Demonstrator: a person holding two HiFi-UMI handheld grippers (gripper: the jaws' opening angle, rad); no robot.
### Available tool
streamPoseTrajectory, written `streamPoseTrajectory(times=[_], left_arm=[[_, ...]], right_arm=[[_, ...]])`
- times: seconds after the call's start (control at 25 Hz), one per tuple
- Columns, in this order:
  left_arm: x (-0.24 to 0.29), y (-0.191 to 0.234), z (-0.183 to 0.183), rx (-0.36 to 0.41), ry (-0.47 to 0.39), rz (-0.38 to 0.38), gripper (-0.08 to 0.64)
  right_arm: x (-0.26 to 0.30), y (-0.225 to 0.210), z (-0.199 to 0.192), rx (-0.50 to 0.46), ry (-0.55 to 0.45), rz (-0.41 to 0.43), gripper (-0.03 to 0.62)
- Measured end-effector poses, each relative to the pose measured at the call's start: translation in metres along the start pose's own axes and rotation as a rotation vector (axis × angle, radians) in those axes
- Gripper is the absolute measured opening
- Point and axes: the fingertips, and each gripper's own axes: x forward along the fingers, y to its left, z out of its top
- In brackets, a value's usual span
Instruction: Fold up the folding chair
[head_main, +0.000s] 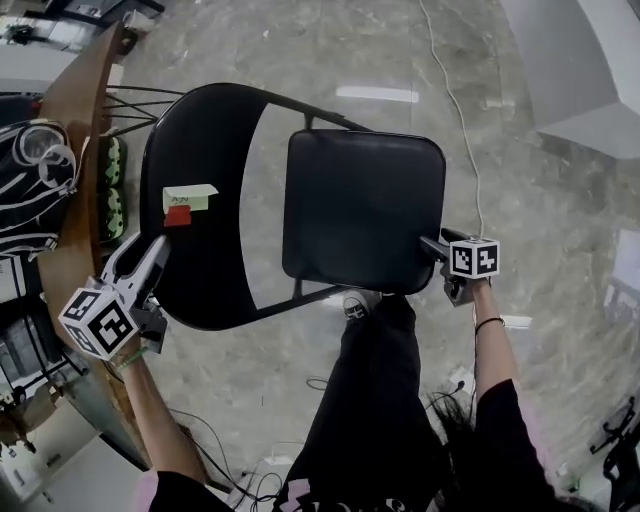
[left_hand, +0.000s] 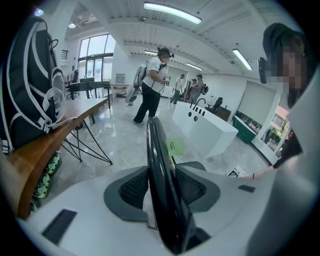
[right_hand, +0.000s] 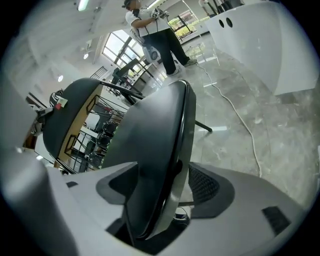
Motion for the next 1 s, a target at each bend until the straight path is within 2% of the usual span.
streamPoseTrajectory(times=[0.08, 0.32, 0.52, 0.68, 0.88, 1.0], left_arm=[[0.001, 0.000, 0.000, -0.004, -0.009, 0.001, 0.169], [0.004, 0.002, -0.001, 0.005, -0.035, 0.014, 0.169], [0.003, 0.004, -0.001, -0.031, -0.093, -0.017, 0.167], [0.004, 0.005, -0.002, -0.036, -0.097, -0.034, 0.167], [0.003, 0.005, -0.004, -0.063, -0.105, -0.041, 0.164], [0.001, 0.003, -0.002, -0.161, -0.151, -0.099, 0.151]], right_arm=[[0.009, -0.001, 0.001, 0.000, 0.006, 0.031, 0.304], [0.019, -0.001, -0.004, 0.101, 0.015, 0.213, 0.308], [0.022, 0.002, -0.004, 0.153, -0.011, 0.343, 0.308], [0.022, 0.001, 0.003, 0.246, -0.020, 0.366, 0.307], [0.019, 0.000, 0.001, 0.237, -0.043, 0.319, 0.307], [0.016, -0.001, 0.005, 0.229, -0.072, 0.292, 0.307]])
